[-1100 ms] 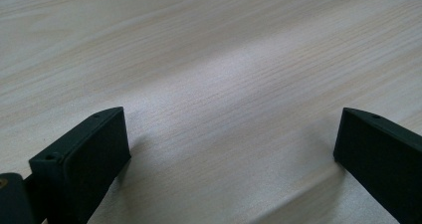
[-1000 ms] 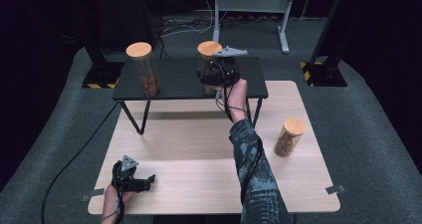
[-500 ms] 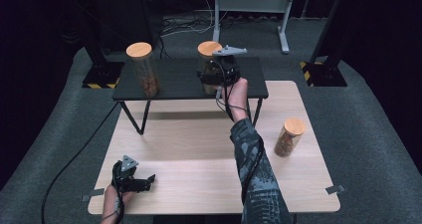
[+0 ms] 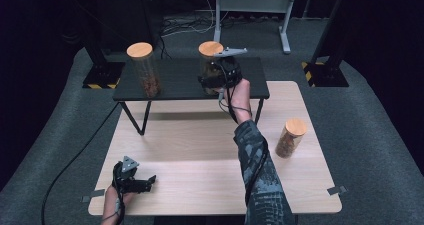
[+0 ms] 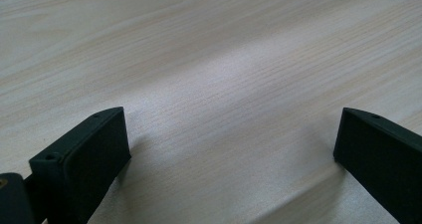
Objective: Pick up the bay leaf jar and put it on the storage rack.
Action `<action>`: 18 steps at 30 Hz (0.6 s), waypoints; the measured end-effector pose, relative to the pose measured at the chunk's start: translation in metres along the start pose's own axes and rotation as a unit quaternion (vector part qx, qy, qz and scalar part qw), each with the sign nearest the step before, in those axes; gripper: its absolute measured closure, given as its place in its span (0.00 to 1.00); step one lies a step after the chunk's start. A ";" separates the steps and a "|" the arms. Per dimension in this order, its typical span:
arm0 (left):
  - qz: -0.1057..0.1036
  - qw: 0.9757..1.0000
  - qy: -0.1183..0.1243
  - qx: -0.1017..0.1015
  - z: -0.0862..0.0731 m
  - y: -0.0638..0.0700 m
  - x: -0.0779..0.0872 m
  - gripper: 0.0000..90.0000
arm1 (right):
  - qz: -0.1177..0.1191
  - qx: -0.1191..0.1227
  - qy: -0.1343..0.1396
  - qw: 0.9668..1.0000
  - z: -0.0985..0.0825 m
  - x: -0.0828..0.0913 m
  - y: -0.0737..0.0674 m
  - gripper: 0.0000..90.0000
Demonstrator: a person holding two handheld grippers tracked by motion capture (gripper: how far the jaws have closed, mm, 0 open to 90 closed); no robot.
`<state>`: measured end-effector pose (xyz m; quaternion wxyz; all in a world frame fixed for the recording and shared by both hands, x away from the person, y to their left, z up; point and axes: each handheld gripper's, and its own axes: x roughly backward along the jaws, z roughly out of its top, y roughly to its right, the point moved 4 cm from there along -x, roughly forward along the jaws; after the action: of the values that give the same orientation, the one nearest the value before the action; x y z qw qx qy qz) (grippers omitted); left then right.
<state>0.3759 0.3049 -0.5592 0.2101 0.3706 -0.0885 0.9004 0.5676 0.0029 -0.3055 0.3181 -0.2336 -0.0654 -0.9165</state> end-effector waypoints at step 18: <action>0.000 1.000 0.000 0.000 0.000 0.000 0.000 0.00 | 0.018 0.059 -0.069 0.996 -0.038 0.031 -0.023 0.00</action>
<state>0.3759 0.3049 -0.5592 0.2099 0.3706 -0.0888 0.9004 0.5176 -0.0068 -0.3241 0.3425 -0.2778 -0.1367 -0.8870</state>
